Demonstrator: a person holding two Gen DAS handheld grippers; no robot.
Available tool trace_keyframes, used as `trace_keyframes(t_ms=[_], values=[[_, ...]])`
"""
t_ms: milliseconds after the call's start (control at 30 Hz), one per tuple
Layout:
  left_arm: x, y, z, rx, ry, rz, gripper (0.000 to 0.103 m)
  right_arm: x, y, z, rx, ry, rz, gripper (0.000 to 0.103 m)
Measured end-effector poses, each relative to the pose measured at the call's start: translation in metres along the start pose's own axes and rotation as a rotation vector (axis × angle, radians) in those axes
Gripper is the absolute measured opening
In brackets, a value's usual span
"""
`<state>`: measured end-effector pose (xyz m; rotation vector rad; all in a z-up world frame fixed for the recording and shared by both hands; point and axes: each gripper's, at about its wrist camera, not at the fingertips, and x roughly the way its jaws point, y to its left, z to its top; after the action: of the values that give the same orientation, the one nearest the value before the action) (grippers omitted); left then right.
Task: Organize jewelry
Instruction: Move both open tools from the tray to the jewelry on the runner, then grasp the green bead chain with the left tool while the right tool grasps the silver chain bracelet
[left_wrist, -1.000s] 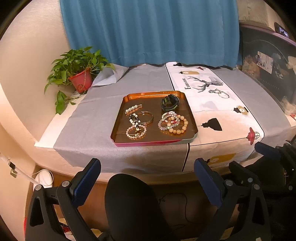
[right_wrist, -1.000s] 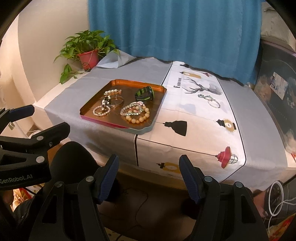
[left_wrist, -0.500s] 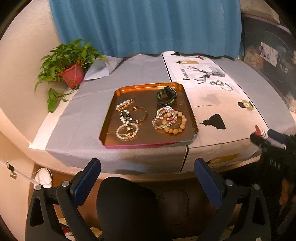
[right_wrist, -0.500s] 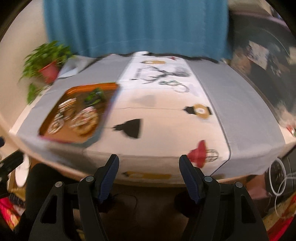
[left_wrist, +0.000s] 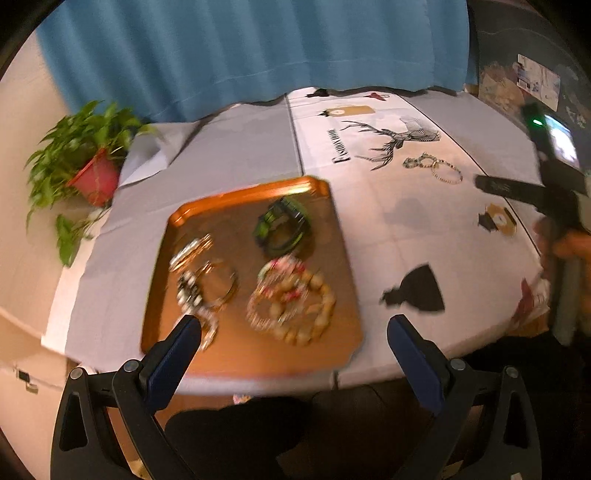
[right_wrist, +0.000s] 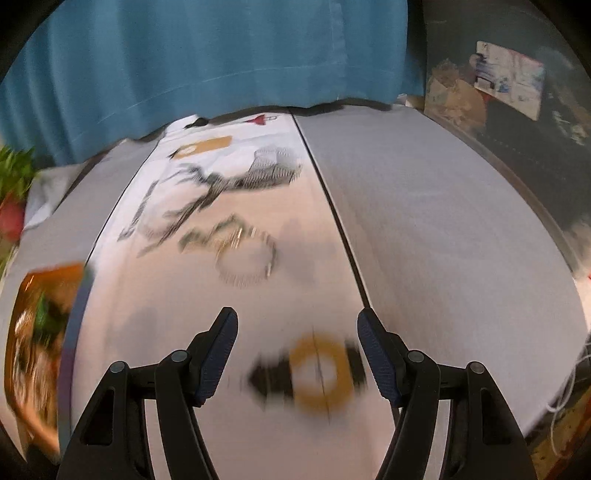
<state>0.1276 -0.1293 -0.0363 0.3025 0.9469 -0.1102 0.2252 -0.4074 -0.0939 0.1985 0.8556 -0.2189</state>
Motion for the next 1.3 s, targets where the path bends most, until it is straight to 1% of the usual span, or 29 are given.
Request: trace_keyframes(t_ms=[100, 200, 267, 300, 367, 433, 467, 533, 633, 700, 800, 867, 967, 1000, 1033, 1067, 1100, 1133, 1167, 1200, 1233, 1267, 1300], values=[[0.013, -0.008, 0.022, 0.008, -0.002, 0.001, 0.100, 0.033, 0.005, 0.024, -0.035, 0.007, -0.017, 0.068], [0.026, -0.015, 0.043, 0.017, -0.013, 0.009, 0.100, 0.064, 0.013, 0.038, -0.088, 0.048, -0.011, 0.068], [0.033, -0.020, 0.054, 0.024, -0.017, 0.013, 0.100, 0.073, 0.014, 0.042, -0.109, 0.025, -0.020, 0.074], [0.038, -0.024, 0.062, 0.031, -0.020, 0.015, 0.100, 0.076, 0.013, 0.044, -0.121, 0.015, -0.023, 0.074], [0.046, -0.029, 0.075, 0.038, -0.029, 0.019, 0.100, 0.079, 0.004, 0.044, -0.104, 0.020, -0.025, 0.074], [0.056, -0.036, 0.090, 0.043, -0.035, 0.004, 0.100, 0.074, -0.019, 0.037, -0.026, 0.014, -0.056, 0.074], [0.062, -0.042, 0.100, 0.047, -0.037, -0.016, 0.100, 0.070, -0.032, 0.032, 0.010, 0.010, -0.088, 0.074], [0.077, -0.055, 0.118, 0.060, -0.042, -0.063, 0.100, 0.064, -0.050, 0.024, 0.054, 0.002, -0.114, 0.074], [0.106, -0.081, 0.144, 0.108, -0.032, -0.155, 0.100, 0.062, -0.055, 0.022, 0.036, 0.003, -0.102, 0.074], [0.131, -0.102, 0.159, 0.154, 0.000, -0.233, 0.100, 0.061, -0.056, 0.023, 0.028, 0.004, -0.094, 0.074], [0.154, -0.122, 0.172, 0.205, 0.019, -0.256, 0.100, 0.059, -0.056, 0.022, 0.015, 0.004, -0.087, 0.074], [0.167, -0.133, 0.179, 0.239, 0.037, -0.288, 0.100, 0.059, -0.057, 0.022, 0.011, 0.004, -0.087, 0.075], [0.182, -0.144, 0.185, 0.278, 0.105, -0.361, 0.098, 0.058, -0.056, 0.021, 0.003, 0.004, -0.081, 0.075], [0.186, -0.148, 0.186, 0.294, 0.123, -0.373, 0.098, 0.059, -0.056, 0.021, 0.000, 0.004, -0.079, 0.075], [0.190, -0.152, 0.187, 0.313, 0.141, -0.381, 0.094, 0.059, -0.056, 0.022, -0.002, 0.005, -0.078, 0.075], [0.196, -0.156, 0.188, 0.329, 0.162, -0.388, 0.085, 0.059, -0.055, 0.021, -0.003, 0.005, -0.077, 0.075], [0.199, -0.158, 0.188, 0.336, 0.175, -0.390, 0.081, 0.060, -0.055, 0.021, -0.005, 0.005, -0.076, 0.075], [0.197, -0.158, 0.188, 0.337, 0.154, -0.395, 0.063, 0.059, -0.054, 0.021, -0.008, 0.003, -0.071, 0.072], [0.192, -0.159, 0.189, 0.345, 0.128, -0.408, 0.031, 0.058, -0.053, 0.021, -0.018, -0.003, -0.059, 0.057], [0.189, -0.161, 0.189, 0.356, 0.132, -0.425, 0.015, 0.057, -0.049, 0.021, -0.035, -0.010, -0.047, 0.044], [0.188, -0.161, 0.188, 0.358, 0.148, -0.442, 0.004, 0.056, -0.045, 0.022, -0.052, -0.016, -0.039, 0.008], [0.187, -0.160, 0.187, 0.342, 0.172, -0.460, 0.004, 0.056, -0.043, 0.022, -0.054, -0.016, -0.038, 0.004], [0.185, -0.159, 0.186, 0.331, 0.176, -0.463, 0.004, 0.056, -0.043, 0.022, -0.046, -0.021, -0.033, 0.004]])
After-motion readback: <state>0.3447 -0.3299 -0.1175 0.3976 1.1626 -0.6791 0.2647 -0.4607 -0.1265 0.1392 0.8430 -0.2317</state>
